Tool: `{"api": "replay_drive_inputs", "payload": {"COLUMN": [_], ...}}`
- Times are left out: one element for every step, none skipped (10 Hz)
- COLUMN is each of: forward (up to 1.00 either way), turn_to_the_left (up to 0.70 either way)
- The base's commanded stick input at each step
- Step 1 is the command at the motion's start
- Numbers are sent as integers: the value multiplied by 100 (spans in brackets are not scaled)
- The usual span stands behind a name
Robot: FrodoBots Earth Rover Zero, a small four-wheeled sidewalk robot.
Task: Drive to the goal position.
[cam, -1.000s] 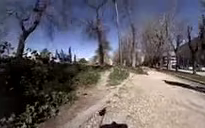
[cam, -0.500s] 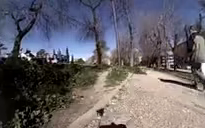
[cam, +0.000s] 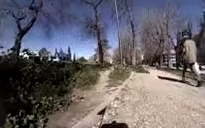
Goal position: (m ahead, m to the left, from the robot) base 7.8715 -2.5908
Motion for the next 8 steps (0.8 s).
{"api": "replay_drive_inputs", "payload": {"forward": [50, 50, 50, 50, 50, 50, 50, 50], "turn_to_the_left": [0, 0, 0, 0, 0, 0, -10, -31]}}
